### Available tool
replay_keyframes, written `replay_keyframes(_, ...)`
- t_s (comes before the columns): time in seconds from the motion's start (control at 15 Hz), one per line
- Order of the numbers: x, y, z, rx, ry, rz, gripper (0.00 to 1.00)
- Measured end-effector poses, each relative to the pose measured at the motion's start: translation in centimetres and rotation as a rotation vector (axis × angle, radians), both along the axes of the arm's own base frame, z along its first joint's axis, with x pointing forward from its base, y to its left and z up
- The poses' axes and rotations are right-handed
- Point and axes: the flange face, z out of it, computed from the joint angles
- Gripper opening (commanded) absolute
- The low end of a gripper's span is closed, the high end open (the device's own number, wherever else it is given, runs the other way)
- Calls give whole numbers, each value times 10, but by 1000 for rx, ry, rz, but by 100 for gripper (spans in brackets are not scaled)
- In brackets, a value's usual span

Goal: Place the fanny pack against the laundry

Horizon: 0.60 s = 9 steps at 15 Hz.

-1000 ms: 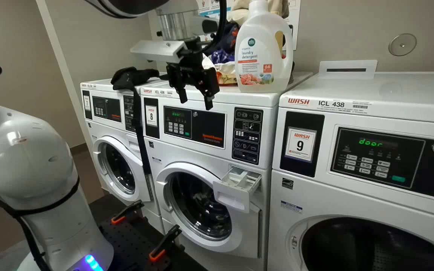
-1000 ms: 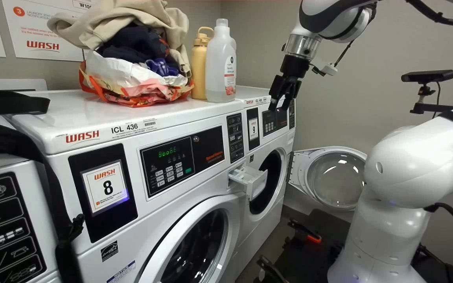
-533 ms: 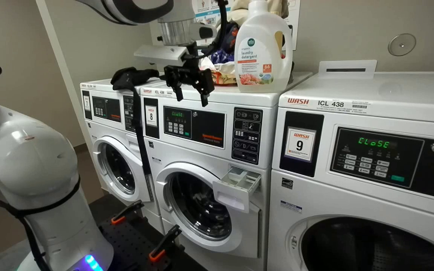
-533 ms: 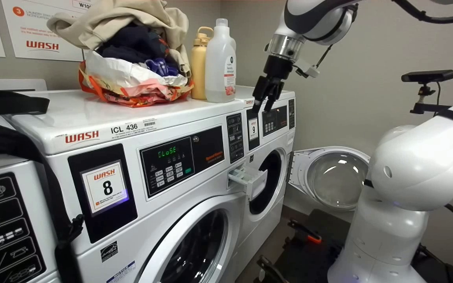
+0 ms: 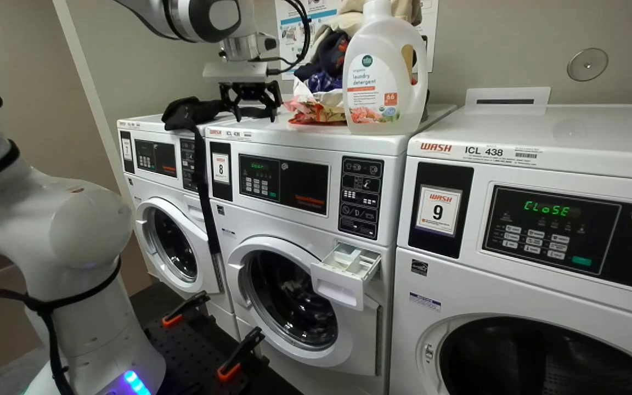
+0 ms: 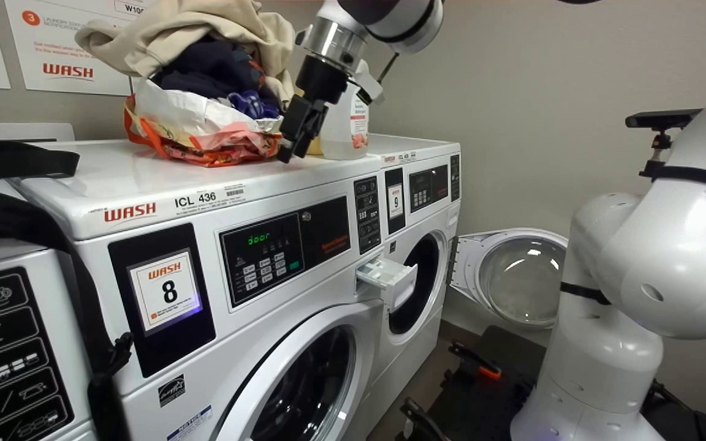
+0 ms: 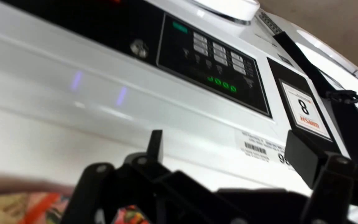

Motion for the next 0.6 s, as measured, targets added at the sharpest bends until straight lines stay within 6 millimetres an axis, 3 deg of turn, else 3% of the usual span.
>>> replay_keyframes(0.33, 36, 90, 61, -1, -100, 279, 100)
replay_keyframes(0.6, 46, 160, 82, 47, -165, 502, 100)
